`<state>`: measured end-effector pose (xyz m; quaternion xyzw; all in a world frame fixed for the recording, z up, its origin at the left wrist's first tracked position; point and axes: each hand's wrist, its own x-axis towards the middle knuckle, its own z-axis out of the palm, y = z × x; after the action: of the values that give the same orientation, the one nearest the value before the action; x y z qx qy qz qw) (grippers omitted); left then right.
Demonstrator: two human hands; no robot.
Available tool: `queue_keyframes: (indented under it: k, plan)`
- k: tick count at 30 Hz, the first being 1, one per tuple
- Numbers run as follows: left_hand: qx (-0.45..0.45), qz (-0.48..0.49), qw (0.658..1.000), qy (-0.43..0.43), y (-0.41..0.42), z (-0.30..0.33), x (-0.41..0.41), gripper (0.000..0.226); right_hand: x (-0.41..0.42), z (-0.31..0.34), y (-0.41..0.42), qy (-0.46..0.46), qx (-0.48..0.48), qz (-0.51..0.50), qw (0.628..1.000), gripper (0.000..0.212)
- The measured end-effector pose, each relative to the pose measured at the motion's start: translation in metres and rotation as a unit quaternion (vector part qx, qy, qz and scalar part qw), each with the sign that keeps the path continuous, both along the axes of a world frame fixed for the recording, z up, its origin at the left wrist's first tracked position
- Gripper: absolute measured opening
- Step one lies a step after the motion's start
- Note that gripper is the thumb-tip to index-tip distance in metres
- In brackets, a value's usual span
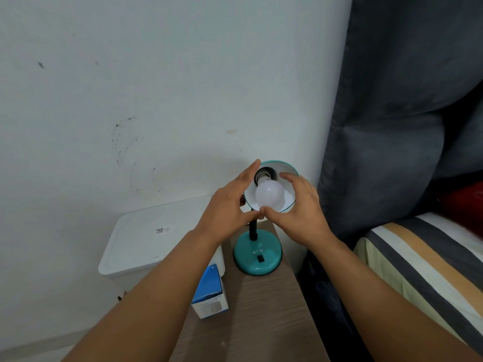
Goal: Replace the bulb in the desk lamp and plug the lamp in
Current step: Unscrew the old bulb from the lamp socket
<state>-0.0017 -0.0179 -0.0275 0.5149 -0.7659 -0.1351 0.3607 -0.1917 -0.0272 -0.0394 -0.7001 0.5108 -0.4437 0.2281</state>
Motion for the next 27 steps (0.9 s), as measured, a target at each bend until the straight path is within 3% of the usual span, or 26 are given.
queue_keyframes:
  k: [2,8,17,21,27]
  plan:
    - [-0.001,0.001,1.0,0.0,0.0005,-0.0001,-0.0009,0.105,0.0012,-0.0013,0.0005,0.003,0.009,-0.018,1.0,0.082]
    - [0.001,0.004,1.0,-0.006,0.0009,-0.0009,0.0,0.111,0.0043,0.0022,-0.0023,0.006,0.005,-0.034,0.999,0.063]
    - [-0.002,0.004,1.0,-0.002,0.0005,-0.001,-0.0012,0.105,0.001,0.0037,-0.0019,0.014,0.008,-0.008,1.0,0.083]
    - [0.005,0.004,1.0,0.001,0.0002,-0.0005,-0.0006,0.109,0.003,0.003,-0.0022,0.009,0.01,-0.021,1.0,0.064]
    - [0.004,0.0,1.0,0.003,-0.0004,-0.0022,0.0004,0.112,-0.0004,0.0062,-0.0016,0.02,0.014,0.027,0.999,0.068]
